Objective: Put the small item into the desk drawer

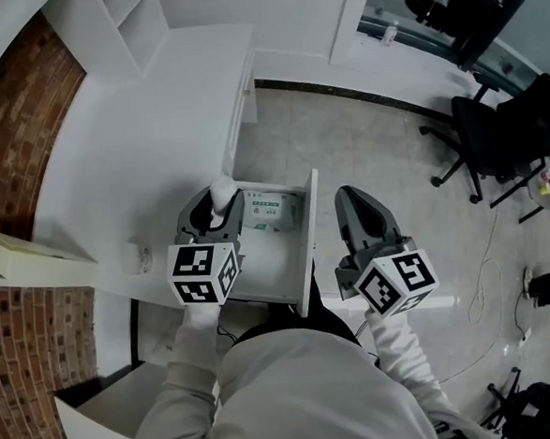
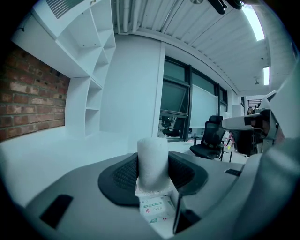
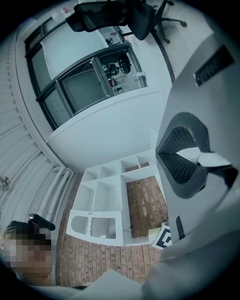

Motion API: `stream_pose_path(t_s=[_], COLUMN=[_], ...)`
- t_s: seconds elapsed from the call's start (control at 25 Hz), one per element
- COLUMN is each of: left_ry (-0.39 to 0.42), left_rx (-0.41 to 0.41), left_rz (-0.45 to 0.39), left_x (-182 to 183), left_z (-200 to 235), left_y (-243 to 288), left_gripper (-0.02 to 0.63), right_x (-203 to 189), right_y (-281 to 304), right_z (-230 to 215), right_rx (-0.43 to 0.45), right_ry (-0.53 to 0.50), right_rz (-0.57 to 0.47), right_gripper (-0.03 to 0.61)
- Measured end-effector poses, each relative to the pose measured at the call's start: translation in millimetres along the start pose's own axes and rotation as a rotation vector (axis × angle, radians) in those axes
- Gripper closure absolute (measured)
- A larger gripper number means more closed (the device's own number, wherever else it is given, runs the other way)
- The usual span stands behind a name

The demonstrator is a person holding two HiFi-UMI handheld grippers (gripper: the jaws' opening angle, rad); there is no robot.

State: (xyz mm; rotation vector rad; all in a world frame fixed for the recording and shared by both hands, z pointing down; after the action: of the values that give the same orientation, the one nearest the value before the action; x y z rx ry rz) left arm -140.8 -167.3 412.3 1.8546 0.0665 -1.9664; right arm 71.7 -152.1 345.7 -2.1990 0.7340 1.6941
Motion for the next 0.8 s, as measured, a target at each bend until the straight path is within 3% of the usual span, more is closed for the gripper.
stream_pose_path(t_s=[0.52, 0.8], left_ry=[-0.039, -0.013], left_rx=[-0.052, -0.078], left_rz=[0.209, 0.331], left_x=[-80, -126], left_z=[-11, -18], left_y=[40, 51], left_gripper=[0.425, 0.425], right_x=[-1, -2], right_y=[-5, -7], right_z=[-8, -8], right_rx=[-0.031, -0.03], right_ry=[0.007, 0.007], right_rz=[0.001, 0.006], right_gripper=[0.551, 0.551])
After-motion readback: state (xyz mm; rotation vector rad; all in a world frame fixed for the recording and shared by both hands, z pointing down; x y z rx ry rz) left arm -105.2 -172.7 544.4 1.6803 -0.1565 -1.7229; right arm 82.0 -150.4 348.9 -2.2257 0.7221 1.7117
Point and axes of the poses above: the fingertips, and each gripper's own axes: y forward along the fingers, z to its left, x out of its top, the point moved 3 cm from there along -y, backward along the fingers, and after that the axes turned 1 degree about -z, right-handed, at the moved point
